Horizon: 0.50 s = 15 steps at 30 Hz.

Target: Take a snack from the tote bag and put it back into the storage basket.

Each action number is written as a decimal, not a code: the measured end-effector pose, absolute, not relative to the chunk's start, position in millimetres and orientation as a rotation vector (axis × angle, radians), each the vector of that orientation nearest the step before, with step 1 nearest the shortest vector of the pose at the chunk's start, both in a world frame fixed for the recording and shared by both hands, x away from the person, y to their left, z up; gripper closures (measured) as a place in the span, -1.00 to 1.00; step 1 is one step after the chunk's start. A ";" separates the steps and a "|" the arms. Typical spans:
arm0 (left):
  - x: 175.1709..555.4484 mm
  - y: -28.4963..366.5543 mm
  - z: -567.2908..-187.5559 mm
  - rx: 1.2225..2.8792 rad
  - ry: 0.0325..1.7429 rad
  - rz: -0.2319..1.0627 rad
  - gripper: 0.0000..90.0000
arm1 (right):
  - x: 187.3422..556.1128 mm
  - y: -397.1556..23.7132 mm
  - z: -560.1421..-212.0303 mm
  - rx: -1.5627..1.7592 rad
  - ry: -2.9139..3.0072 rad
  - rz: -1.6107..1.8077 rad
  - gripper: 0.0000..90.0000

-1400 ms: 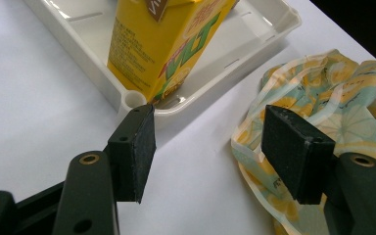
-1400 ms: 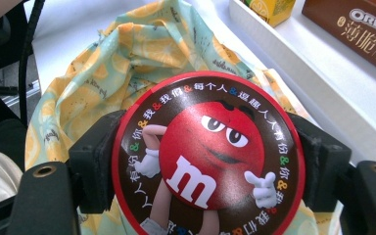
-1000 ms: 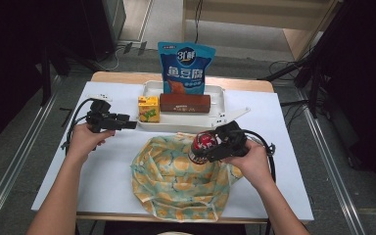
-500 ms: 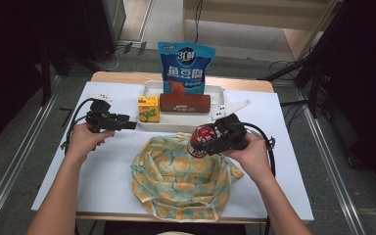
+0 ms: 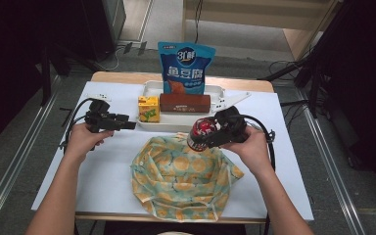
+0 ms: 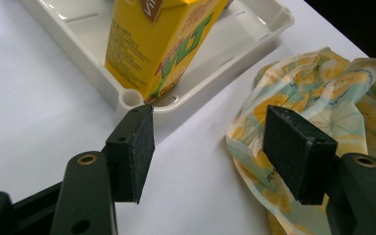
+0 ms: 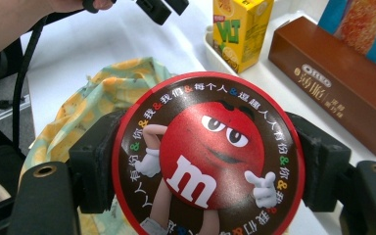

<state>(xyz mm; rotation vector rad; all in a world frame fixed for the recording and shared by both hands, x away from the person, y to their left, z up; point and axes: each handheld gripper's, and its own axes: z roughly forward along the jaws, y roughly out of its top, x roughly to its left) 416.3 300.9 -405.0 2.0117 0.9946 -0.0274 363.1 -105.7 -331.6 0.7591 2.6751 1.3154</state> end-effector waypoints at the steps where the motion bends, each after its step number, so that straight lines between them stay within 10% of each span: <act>1: 416.2 301.0 -404.9 2.012 0.995 -0.026 -0.18 | 363.9 -105.9 -331.2 0.759 2.675 1.316 -0.43; 15: 415.8 303.0 -402.1 2.011 0.987 -0.013 -0.19 | 378.0 -108.7 -331.8 0.792 2.656 1.299 -0.43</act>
